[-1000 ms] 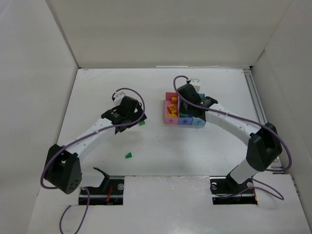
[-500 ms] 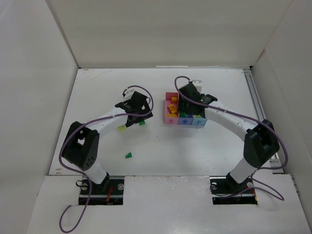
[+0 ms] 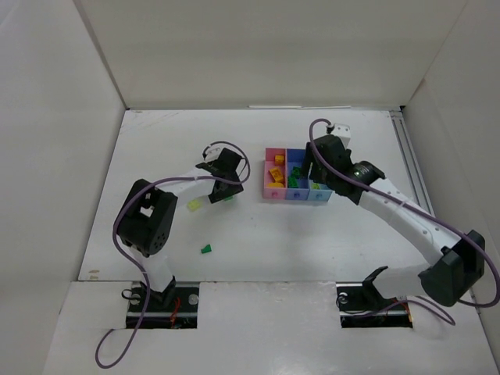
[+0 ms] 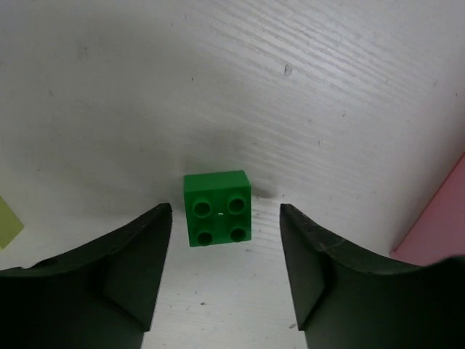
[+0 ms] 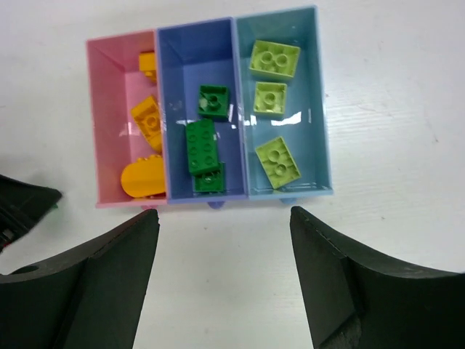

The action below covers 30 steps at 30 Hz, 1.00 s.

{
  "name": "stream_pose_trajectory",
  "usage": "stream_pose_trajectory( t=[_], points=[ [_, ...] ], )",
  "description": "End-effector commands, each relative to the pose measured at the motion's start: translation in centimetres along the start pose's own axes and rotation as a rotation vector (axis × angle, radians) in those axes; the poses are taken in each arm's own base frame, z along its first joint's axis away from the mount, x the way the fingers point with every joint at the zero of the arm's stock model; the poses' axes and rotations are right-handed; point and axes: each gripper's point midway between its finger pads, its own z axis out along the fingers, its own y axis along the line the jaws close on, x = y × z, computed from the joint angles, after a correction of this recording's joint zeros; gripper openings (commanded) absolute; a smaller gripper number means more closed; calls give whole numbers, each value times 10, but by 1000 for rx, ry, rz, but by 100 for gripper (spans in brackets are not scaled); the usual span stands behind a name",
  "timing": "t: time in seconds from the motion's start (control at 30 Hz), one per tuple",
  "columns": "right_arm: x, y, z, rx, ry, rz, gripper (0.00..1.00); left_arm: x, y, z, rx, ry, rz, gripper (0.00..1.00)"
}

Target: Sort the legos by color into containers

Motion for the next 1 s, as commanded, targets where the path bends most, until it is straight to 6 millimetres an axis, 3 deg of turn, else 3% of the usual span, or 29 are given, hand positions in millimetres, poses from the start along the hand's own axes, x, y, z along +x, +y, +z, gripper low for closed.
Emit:
stream_pose_trajectory(
  t=[0.0, 0.03, 0.17, 0.2, 0.33, 0.37, 0.47, 0.5, 0.63, 0.8, 0.97],
  points=[
    [8, -30, -10, 78, 4, 21, 78, -15, -11, 2, 9, -35, -19, 56],
    [3, -32, -14, 82, -15, 29, 78, -13, -10, 5, 3, -29, -30, 46],
    [3, -57, -29, 128, -35, 61, 78, -10, -12, 4, 15, -16, -30, 27],
    [0, -60, -31, 129, -47, 83, 78, -10, -11, 2, 17, -17, -30, 19],
    [-4, -76, -42, 147, -73, 111, 78, -17, -17, -18, 49, -39, -2, 13],
    [-4, -81, -43, 156, -76, 119, 78, -29, -30, -34, 90, -69, 4, 13],
    [-3, -95, -47, 179, -93, 139, 79, -36, -59, -67, 178, -125, 85, 14],
    [3, -102, -46, 198, -81, 137, 79, -42, -81, -89, 250, -164, 111, 14],
    [8, -114, -49, 209, -85, 159, 79, -50, -144, -130, 498, -239, 210, 19],
    [10, -124, -52, 221, -88, 180, 79, -42, -195, -137, 587, -228, 281, 19],
    [8, -126, -54, 224, -97, 190, 79, -40, -242, -124, 614, -215, 333, 22]
  ],
)
